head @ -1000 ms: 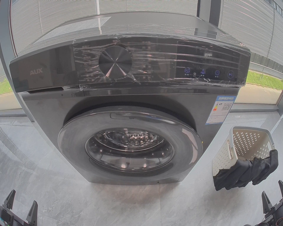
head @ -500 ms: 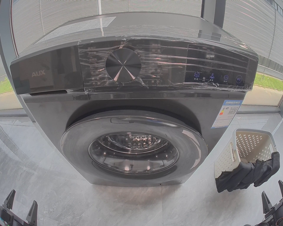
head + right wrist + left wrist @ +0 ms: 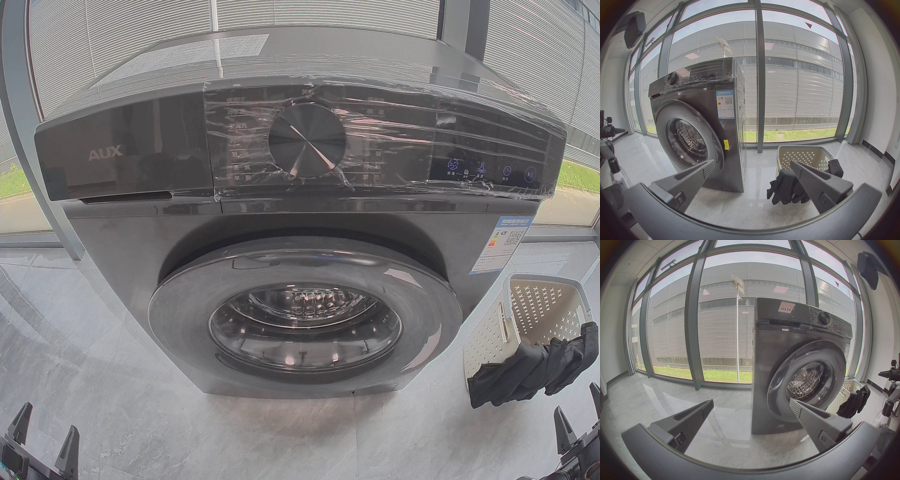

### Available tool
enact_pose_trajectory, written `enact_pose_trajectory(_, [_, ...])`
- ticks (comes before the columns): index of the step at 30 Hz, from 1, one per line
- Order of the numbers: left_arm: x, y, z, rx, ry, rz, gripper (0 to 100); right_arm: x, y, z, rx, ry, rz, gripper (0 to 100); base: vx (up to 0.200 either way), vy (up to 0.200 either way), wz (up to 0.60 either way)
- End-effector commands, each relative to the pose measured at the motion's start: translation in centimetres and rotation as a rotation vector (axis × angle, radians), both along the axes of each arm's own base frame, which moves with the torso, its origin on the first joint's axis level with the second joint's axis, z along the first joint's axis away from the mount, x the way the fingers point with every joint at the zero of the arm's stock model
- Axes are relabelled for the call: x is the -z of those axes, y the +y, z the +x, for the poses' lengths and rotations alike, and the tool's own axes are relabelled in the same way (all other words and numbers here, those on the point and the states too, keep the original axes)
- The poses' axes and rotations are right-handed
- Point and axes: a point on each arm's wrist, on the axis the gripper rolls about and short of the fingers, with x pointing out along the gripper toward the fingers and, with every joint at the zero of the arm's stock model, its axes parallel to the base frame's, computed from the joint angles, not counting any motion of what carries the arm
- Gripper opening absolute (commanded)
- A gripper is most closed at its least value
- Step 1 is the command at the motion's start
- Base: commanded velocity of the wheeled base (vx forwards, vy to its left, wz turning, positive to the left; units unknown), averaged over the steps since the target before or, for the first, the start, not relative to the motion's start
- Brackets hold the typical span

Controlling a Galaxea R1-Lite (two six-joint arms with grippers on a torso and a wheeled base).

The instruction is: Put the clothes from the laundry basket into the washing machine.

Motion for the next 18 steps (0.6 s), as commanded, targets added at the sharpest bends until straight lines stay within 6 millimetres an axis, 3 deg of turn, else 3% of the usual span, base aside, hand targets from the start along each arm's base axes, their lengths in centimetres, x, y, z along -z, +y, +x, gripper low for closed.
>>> enact_pose_trajectory(1, [0.54, 0.01, 0.00, -0.003, 0.002, 0.004, 100, 0.48, 0.00, -0.01, 0.000, -0.001, 0.000, 100, 0.000, 0.000, 0.00])
enact_pose_trajectory(9, [0.53, 0.00, 0.00, 0.002, 0.001, 0.000, 100, 0.48, 0.00, -0.01, 0.000, -0.001, 0.000, 100, 0.000, 0.000, 0.00])
enact_pose_trajectory(18, [0.53, 0.00, 0.00, 0.002, 0.001, -0.002, 100, 0.50, 0.00, -0.01, 0.002, 0.000, -0.002, 100, 0.000, 0.200, 0.00])
